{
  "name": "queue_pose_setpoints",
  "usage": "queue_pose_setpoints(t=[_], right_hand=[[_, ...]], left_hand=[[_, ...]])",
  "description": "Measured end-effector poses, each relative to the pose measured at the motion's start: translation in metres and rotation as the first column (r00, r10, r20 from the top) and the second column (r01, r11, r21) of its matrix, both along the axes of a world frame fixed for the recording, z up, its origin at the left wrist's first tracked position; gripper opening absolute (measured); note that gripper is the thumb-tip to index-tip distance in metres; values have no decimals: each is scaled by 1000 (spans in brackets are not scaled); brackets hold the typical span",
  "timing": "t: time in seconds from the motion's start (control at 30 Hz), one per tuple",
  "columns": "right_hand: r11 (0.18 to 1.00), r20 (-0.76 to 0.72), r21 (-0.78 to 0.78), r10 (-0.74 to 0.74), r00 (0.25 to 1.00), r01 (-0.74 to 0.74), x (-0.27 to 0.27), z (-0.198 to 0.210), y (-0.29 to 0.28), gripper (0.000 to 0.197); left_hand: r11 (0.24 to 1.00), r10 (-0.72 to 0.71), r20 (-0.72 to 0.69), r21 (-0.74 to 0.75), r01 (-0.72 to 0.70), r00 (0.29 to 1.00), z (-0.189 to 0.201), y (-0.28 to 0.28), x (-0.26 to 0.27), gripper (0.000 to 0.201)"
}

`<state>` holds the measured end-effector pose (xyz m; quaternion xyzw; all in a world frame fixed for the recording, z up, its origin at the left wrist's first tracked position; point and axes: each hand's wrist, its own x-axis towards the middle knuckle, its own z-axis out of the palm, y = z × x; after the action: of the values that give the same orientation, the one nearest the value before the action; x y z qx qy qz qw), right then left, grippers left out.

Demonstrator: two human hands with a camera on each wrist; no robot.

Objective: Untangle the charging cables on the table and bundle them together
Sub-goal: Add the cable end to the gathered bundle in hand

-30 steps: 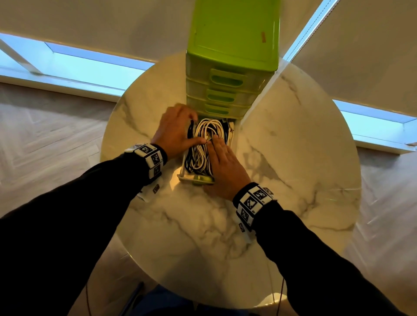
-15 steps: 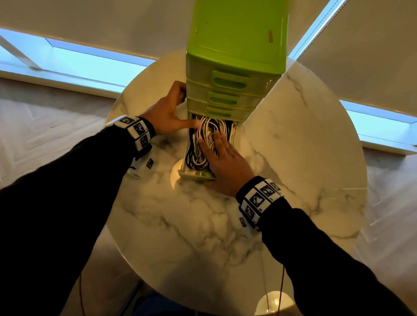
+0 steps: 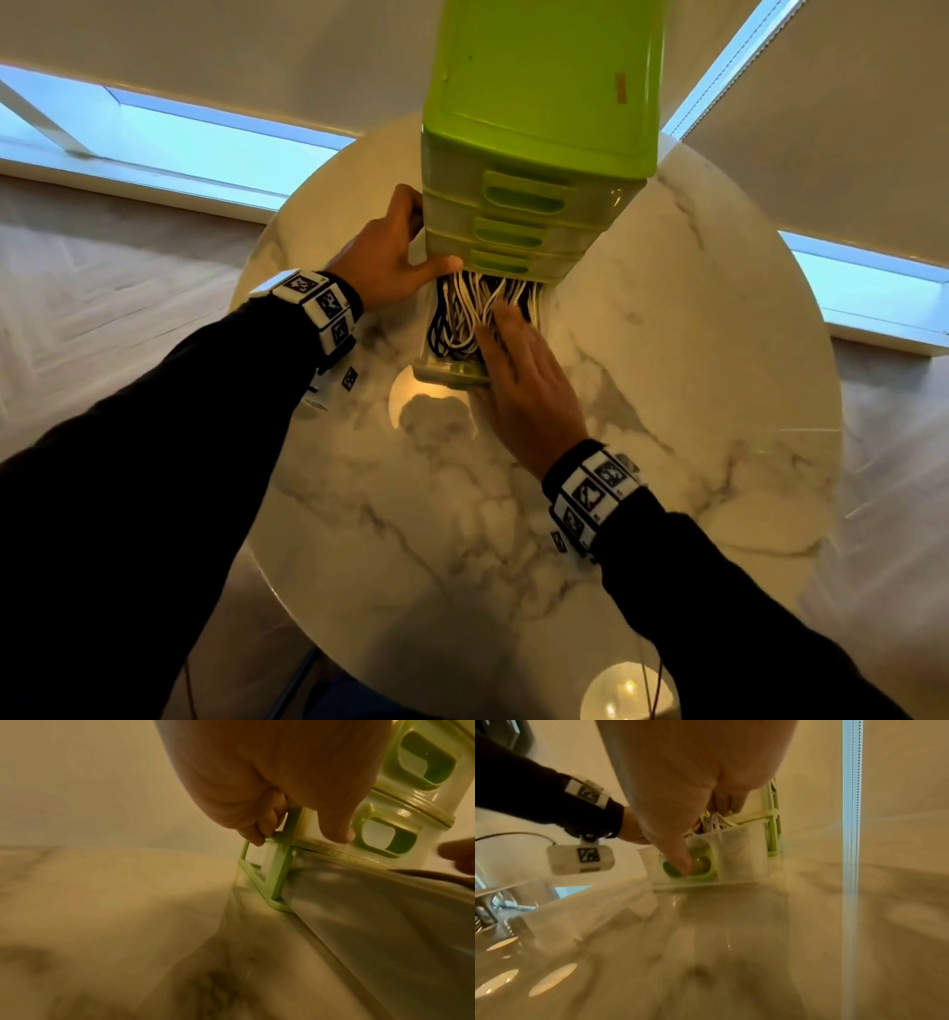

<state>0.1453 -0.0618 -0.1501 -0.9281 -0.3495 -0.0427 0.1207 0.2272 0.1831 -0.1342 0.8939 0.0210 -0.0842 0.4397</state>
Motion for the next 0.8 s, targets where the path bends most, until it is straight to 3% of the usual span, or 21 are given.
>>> queue_pose_setpoints(t=[0.13,0.23,0.33,0.43,0.6,0.8], right_hand=[[991,82,-17,132,988,-131,2,-3,-10,44],[995,125,-43,96,987,-91,30,-1,2,42],[998,138,31,51,989,-56,40,0,5,40],[995,93,99,19,995,-29,36,-2,-7,43],[997,-28,-23,71,997,-72,46,-5,-15,57],[996,-63,-83,32,997,-37,53,0,6,54]], left_hand=[[999,-15,-4,-50,15,1000,-2,4,2,79],[999,-44,-15,-29,43,999,1,8,4,83],[998,-60,-25,-6,60,998,3,9,5,86],[998,-62,-32,-17,61,998,3,9,6,90],[997,-67,-59,-36,65,996,3,9,8,100],[998,-28,-59,-54,25,998,3,1,3,109]])
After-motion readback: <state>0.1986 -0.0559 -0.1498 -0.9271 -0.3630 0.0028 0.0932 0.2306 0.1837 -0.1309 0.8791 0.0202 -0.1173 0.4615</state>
